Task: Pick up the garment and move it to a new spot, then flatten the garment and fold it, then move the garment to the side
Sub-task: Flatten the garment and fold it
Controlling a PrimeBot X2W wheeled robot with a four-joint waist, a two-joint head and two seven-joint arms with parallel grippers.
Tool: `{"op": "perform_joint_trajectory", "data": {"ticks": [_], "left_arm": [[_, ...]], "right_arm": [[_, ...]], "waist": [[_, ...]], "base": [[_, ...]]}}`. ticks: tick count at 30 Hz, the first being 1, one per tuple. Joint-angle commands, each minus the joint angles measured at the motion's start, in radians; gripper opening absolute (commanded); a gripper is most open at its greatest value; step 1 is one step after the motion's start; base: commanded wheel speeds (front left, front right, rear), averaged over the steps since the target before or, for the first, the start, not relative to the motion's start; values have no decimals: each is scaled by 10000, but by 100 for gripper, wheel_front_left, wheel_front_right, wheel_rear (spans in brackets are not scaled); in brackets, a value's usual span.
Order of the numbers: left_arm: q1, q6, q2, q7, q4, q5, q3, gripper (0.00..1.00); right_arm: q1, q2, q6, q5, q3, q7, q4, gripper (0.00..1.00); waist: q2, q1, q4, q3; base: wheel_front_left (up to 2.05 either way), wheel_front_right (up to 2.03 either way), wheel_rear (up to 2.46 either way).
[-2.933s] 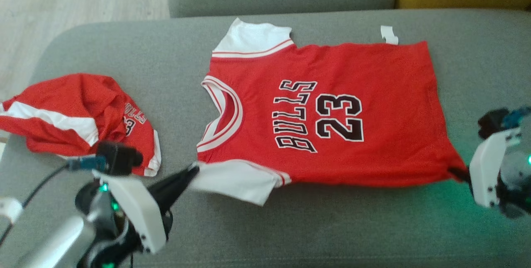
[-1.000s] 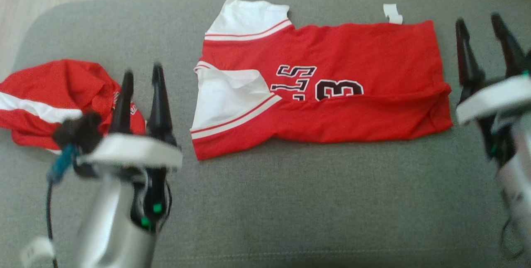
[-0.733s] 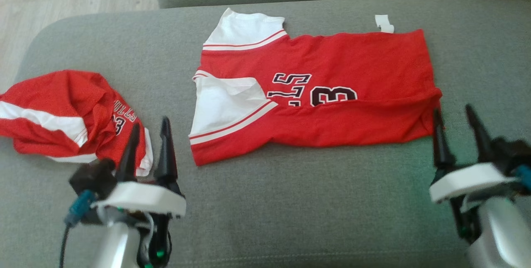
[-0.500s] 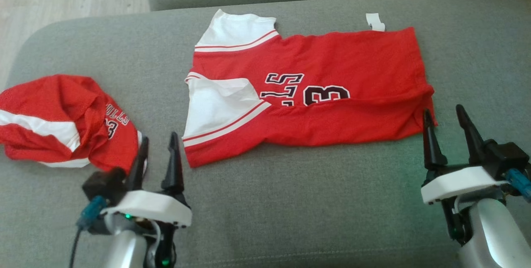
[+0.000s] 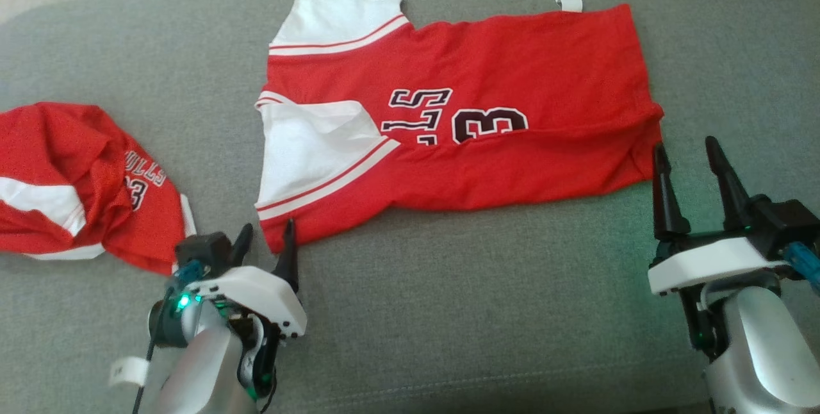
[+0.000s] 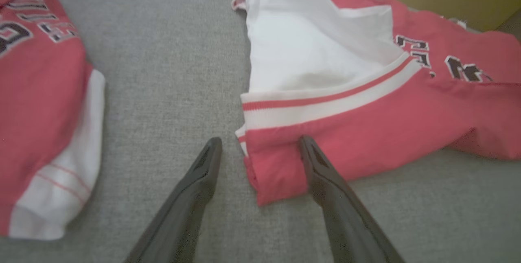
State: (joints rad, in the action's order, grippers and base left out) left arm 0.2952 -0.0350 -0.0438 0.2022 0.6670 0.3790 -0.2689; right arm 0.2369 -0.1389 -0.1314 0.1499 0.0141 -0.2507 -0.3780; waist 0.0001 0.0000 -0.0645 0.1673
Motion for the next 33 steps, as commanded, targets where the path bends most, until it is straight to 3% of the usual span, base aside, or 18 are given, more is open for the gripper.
{"op": "perform_joint_trajectory", "data": {"ticks": [1, 7, 11, 12, 13, 14, 25, 33], "left_arm": [[517, -86, -145, -43, 117, -133, 236, 100], [1036, -223, -273, -233, 1131, -280, 104, 100], [1336, -82, -328, -446, 1684, -409, -138, 100], [1403, -8, -329, -457, 1768, -425, -196, 61], [1475, 53, -335, -396, 1802, -453, -250, 12], [1548, 81, -341, -278, 1791, -467, -270, 0], [1778, -26, -333, 576, 303, -756, -246, 0], [1463, 134, -247, 593, -874, -1090, -603, 0]], "right_arm": [[321, -88, 7, 79, 265, -76, 347, 100], [427, -102, 7, 194, 304, -79, 404, 100], [513, -107, 7, 269, 309, -13, 407, 100], [536, -105, 7, 287, 293, 55, 373, 100], [561, -97, 7, 305, 268, 159, 311, 100], [590, -74, 7, 316, 201, 314, 212, 100], [1343, 524, 7, 283, -972, 2159, -1254, 100], [1960, 434, 7, -1054, -1761, 2484, -2594, 100]], "waist": [[-1, 0, -86, 111], [-1, 0, -192, 316], [-1, 0, -213, 430], [-1, 0, -204, 456], [-1, 0, -190, 473], [-1, 0, -172, 480], [-1, 0, 366, 510], [-1, 0, 772, 689]], "base": [[0, 0, 0], [0, 0, 0], [0, 0, 0], [0, 0, 0], [0, 0, 0], [0, 0, 0], [0, 0, 0], [0, 0, 0]]}}
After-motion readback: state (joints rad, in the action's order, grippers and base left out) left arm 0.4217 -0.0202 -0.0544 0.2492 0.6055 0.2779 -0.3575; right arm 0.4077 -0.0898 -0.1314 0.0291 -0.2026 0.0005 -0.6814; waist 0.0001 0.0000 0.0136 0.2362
